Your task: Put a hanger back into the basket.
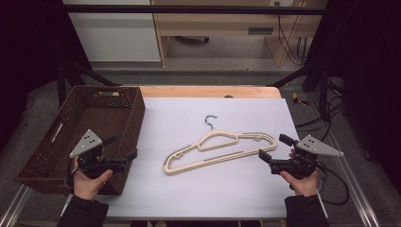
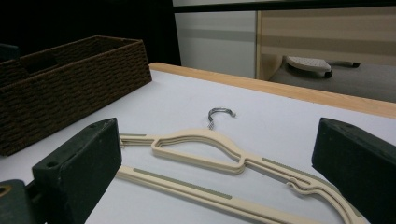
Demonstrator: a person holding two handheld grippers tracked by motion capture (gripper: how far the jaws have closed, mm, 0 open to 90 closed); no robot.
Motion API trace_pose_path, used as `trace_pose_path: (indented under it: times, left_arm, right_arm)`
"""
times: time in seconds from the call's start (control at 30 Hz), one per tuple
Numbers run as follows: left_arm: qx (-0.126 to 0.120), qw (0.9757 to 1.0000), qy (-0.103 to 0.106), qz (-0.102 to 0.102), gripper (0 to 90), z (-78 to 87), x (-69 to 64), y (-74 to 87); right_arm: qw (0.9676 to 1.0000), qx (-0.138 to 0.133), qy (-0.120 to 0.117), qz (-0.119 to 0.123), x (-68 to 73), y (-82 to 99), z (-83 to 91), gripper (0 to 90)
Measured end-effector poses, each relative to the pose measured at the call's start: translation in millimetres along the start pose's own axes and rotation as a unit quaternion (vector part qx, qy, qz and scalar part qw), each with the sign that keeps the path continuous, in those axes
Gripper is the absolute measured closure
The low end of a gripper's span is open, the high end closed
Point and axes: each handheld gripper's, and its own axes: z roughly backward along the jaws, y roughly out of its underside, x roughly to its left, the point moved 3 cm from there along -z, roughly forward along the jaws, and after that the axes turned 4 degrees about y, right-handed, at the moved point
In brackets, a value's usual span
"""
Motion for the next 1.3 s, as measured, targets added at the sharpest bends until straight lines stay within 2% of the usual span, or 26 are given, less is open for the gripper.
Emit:
trace_pose_path:
  times: [0.17,0.43,0.53,0.77,1.0,1.3]
  left_arm:
    - [0.000,1.0000,0.000,-0.002,5.5,1.6,0.8,-2.2]
    - [0.003,0.9999,0.009,-0.013,6.4,-1.9,-8.3,-12.4]
    - [0.004,0.9998,0.014,-0.014,7.3,-7.3,-13.2,-15.4]
    - [0.024,0.9990,0.034,-0.019,8.8,-26.9,-24.7,-20.4]
    - [0.058,0.9963,0.052,-0.036,10.5,-52.4,-40.4,-23.9]
    - [0.108,0.9895,0.079,-0.053,13.6,-102.5,-56.9,-30.2]
  right_arm:
    - [1.0000,-0.002,0.000,0.000,-0.8,-0.9,1.4,1.7]
    - [1.0000,0.003,-0.001,0.005,3.1,-2.0,-1.2,2.0]
    - [0.9999,0.007,-0.004,0.007,5.5,-2.0,-2.7,2.1]
    - [0.9999,0.010,-0.005,0.007,7.7,-1.4,-5.8,2.4]
    - [0.9998,0.016,-0.009,0.009,9.5,-0.8,-8.4,2.7]
    - [0.9997,0.021,-0.012,0.010,10.6,-0.2,-9.9,3.1]
